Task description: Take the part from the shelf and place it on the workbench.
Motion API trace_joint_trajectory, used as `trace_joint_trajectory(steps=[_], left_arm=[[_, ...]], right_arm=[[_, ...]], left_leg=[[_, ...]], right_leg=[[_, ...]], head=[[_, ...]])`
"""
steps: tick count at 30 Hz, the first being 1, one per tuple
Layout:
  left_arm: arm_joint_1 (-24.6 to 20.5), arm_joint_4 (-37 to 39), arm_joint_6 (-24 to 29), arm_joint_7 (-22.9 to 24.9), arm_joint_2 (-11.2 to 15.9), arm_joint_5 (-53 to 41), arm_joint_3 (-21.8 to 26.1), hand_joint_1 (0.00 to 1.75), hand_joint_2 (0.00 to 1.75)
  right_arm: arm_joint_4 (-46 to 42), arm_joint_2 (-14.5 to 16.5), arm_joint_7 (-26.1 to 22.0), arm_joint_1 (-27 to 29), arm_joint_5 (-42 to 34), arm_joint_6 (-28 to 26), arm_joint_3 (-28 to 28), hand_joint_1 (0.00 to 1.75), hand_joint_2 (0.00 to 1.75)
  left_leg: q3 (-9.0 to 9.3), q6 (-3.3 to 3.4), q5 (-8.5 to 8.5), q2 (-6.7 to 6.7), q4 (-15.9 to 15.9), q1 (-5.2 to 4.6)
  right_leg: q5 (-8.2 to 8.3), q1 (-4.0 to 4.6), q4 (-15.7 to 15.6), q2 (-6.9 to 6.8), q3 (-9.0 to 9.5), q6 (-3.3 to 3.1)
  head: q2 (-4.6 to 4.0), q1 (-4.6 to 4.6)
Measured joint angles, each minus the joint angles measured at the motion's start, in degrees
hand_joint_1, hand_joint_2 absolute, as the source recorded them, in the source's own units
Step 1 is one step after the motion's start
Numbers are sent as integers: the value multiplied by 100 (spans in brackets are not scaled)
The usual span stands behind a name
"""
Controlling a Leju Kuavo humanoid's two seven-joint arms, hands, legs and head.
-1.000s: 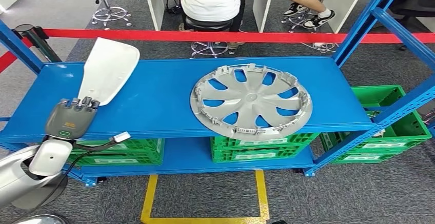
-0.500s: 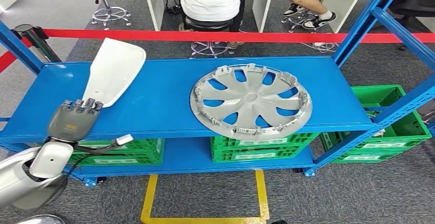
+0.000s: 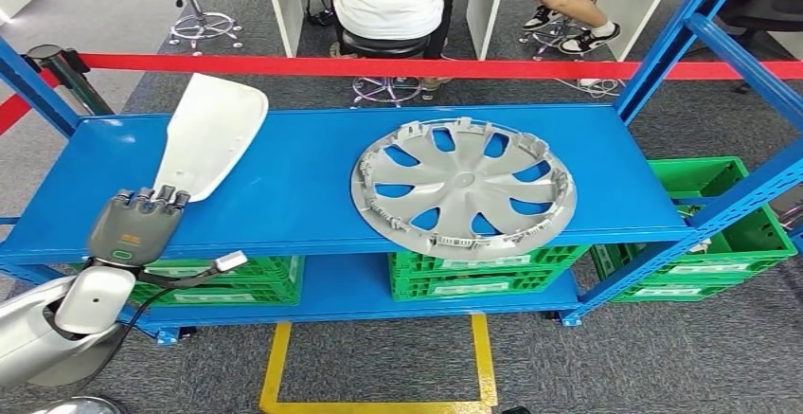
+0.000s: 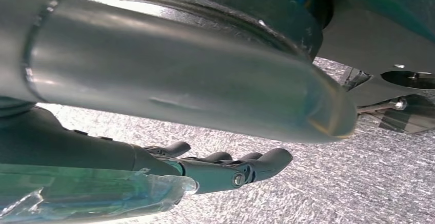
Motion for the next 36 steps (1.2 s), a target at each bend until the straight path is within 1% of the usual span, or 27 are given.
trace_joint_trajectory(steps=[7,12,16,18,19,20,21,22,23,24,25,26,27,28,29,30,31,32,34,35,36], left_arm=[[-27,50,70,0,4,0,-12,175,175],[19,54,151,0,4,-1,14,175,175],[72,63,171,0,8,0,38,175,175],[77,68,170,0,15,1,40,175,175],[77,69,170,0,18,1,41,175,175],[73,70,169,0,20,1,43,175,175],[71,73,168,0,21,1,44,175,175],[73,76,167,0,19,1,44,175,175],[78,82,165,0,16,0,43,175,175],[87,88,163,0,13,-1,40,175,175],[95,93,162,0,9,-1,38,175,175],[99,97,160,0,5,-1,36,175,175],[102,100,158,0,3,-1,35,175,175],[102,102,157,0,2,-1,35,175,175],[100,102,156,0,2,-1,36,175,175],[95,103,155,0,2,0,36,175,175],[91,105,154,0,1,0,37,175,175],[87,108,153,0,2,1,37,175,175],[86,117,154,0,3,0,37,175,175],[86,126,155,0,5,0,37,175,175],[83,135,155,0,7,0,37,175,175]], right_arm=[[0,0,-23,-1,-57,-5,1,0,0],[0,7,-24,-2,-91,-25,1,0,0],[0,25,-23,-2,-114,-43,1,0,0],[0,38,-22,-3,-126,-51,1,0,0],[0,43,-22,-4,-131,-54,1,0,0],[0,45,-22,-6,-135,-57,1,0,0],[0,46,-22,-8,-140,-61,1,0,0],[0,46,-22,-9,-144,-66,1,0,0],[0,46,-22,-9,-149,-69,1,0,0],[0,46,-21,-6,-152,-72,1,0,0],[0,46,-21,-3,-155,-72,1,0,0],[0,46,-20,-1,-156,-72,1,0,0],[0,46,-20,-3,-156,-73,1,0,0],[0,46,-20,-9,-156,-75,1,0,0],[0,46,-20,-18,-156,-79,1,0,0],[0,46,-20,-25,-156,-83,1,0,0],[0,46,-20,-31,-156,-86,1,0,0],[0,46,-21,-34,-156,-88,1,0,0],[1,45,-20,-33,-156,-89,1,0,0],[1,44,-20,-33,-156,-89,1,0,0],[2,43,-20,-33,-156,-89,1,0,0]], left_leg=[[0,1,-1,0,1,-6],[-2,10,-6,0,4,-34],[-7,53,-19,0,8,-75],[-9,98,2,2,-6,-87],[-4,127,25,12,-31,-82],[0,157,52,21,-57,-73],[1,179,71,32,-84,-64],[-1,193,82,42,-93,-64],[-10,201,88,46,-94,-71],[-17,202,93,50,-94,-81],[-23,200,99,53,-94,-89],[-27,193,106,54,-93,-93],[-28,180,115,54,-93,-94],[-30,162,125,53,-92,-93],[-39,134,140,52,-90,-99],[-50,98,162,48,-88,-103],[-63,55,191,44,-87,-106],[-76,7,227,39,-95,-106],[-98,-77,270,36,-106,-83],[-134,-110,202,39,-57,-72],[-207,-137,43,42,103,-64]], right_leg=[[1,-3,-3,0,2,2],[6,-31,-8,0,5,13],[12,-73,-27,1,7,52],[34,-92,-49,8,12,98],[13,-96,-32,5,-7,114],[-61,-95,62,-7,-58,118],[-204,-90,279,-23,-162,107],[-395,-83,616,-42,-321,93],[-586,-72,1028,-53,-506,80],[-716,-60,1401,-56,-677,71],[-745,-48,1618,-56,-780,61],[-663,-37,1626,-56,-786,48],[-489,-31,1411,-57,-682,32],[-284,-28,1037,-60,-494,16],[-144,-19,655,-60,-283,-1],[-48,-10,366,-59,-132,-26],[-13,1,197,-55,-50,-48],[-13,18,160,-47,-42,-77],[52,24,151,-40,-108,-161],[95,22,142,-42,-143,-215],[144,17,129,-45,-187,-267]], head=[[0,1],[0,1],[0,-1],[0,-2],[0,1],[0,5],[0,14],[0,22],[0,28],[0,32],[0,30],[0,31],[0,30],[0,31],[0,31],[0,27],[0,26],[0,21],[0,20],[0,13],[0,7]])
